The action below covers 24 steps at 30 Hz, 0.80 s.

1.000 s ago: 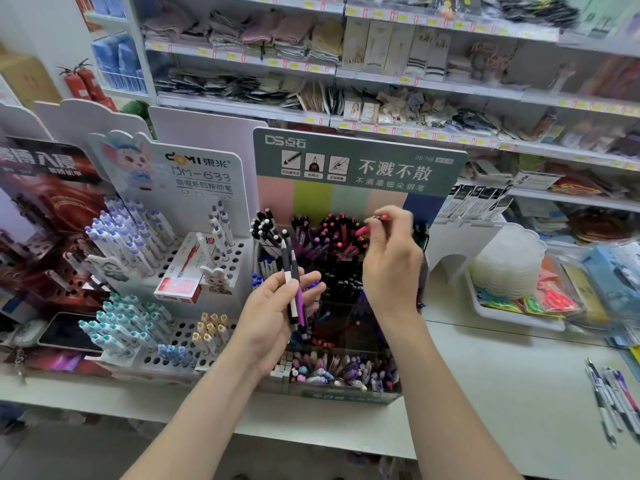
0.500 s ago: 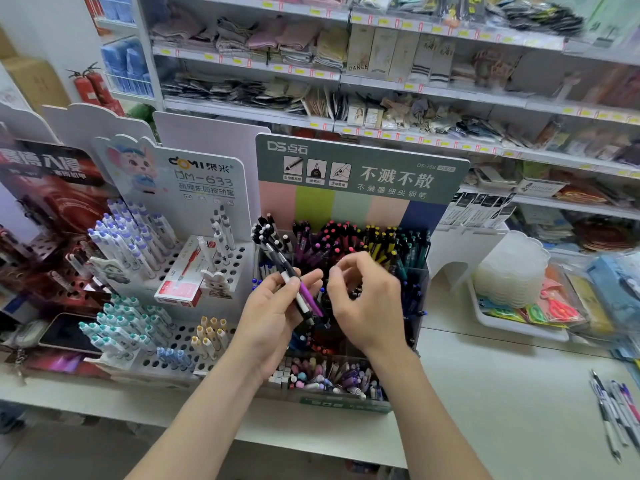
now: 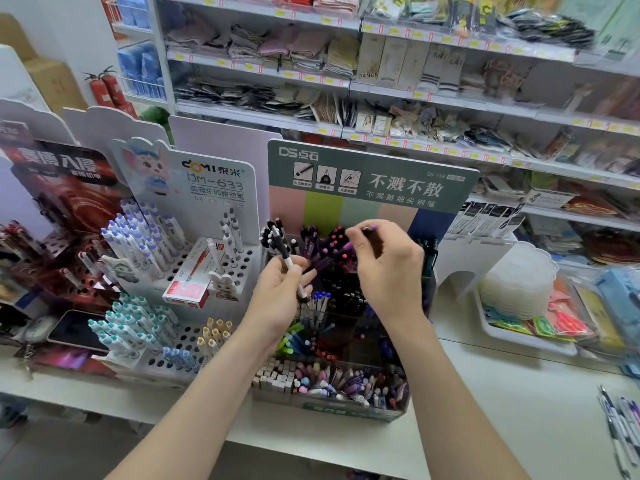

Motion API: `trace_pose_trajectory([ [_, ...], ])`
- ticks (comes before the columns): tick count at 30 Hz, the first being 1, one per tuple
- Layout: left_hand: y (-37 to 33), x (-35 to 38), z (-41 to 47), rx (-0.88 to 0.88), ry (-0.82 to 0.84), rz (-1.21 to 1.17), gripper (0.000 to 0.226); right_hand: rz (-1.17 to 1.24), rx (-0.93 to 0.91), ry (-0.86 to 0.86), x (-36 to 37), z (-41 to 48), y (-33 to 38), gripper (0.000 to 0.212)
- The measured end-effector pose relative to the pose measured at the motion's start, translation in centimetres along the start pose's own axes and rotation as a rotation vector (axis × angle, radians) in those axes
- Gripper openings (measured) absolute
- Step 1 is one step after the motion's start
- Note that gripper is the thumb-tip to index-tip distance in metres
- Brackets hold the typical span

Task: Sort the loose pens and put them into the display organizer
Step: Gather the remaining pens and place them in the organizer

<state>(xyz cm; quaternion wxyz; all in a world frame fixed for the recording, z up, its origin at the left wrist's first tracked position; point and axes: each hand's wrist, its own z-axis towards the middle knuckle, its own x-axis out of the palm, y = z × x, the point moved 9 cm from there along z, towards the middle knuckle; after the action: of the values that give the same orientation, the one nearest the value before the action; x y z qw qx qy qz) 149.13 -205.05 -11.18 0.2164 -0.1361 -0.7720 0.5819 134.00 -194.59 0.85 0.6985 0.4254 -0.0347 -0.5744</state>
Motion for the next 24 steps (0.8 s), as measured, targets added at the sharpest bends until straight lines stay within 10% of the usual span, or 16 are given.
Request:
trace_pose_trajectory([
  [11,-2.3,1.1,2.2,-0.019,0.003,-0.027,0.027,-0.206,0.002,0.459,6.1,2.6,-2.2,0.014],
  [24,-3.2,-3.1,0.1,0.139,-0.112,0.104,0.013,-0.393,-0.202,0.109,5.8,-0.3,-1.0,0.019],
])
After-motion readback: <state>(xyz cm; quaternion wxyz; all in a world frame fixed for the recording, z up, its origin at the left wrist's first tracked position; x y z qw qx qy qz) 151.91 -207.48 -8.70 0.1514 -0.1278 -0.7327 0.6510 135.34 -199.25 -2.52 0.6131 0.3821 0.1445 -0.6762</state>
